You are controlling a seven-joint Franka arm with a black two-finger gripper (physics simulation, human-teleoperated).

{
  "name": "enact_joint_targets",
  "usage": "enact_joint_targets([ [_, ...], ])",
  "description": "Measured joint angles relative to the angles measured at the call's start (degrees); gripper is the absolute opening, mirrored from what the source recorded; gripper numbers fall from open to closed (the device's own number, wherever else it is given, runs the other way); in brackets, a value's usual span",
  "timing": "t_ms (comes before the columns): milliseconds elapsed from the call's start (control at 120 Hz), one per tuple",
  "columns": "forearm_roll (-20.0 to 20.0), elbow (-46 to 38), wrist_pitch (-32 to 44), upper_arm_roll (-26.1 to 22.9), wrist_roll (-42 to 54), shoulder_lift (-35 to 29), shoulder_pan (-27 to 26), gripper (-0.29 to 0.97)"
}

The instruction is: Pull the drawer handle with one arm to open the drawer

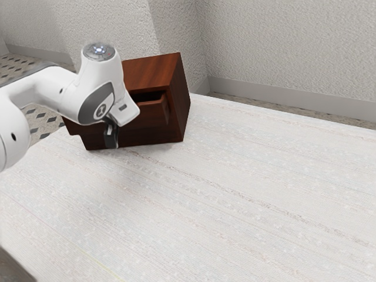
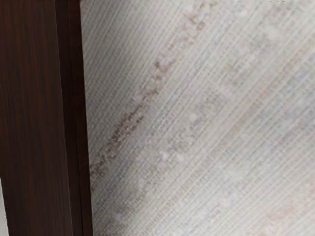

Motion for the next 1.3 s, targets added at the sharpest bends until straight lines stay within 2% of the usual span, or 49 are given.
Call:
enact_joint_targets([
  [333, 0.2, -3.41, 0.0, -0.11, 0.03, -3.52, -0.49, 0.5],
  [500, 0.37, -4.64, -0.04, 0.36, 0.09, -5.83, -0.49, 0.54],
  [608, 0.42, -7.08, 0.01, 0.39, 0.09, -7.27, -0.75, 0.63],
  [717, 0.45, -8.25, -0.01, 0.31, 0.09, -7.85, -1.01, 0.65],
  [958, 0.44, -11.32, 0.0, 0.28, 0.01, -9.7, -1.65, 0.68],
  [1300, 0.39, -15.91, 0.01, 0.46, -0.12, -13.85, -2.9, 0.65],
])
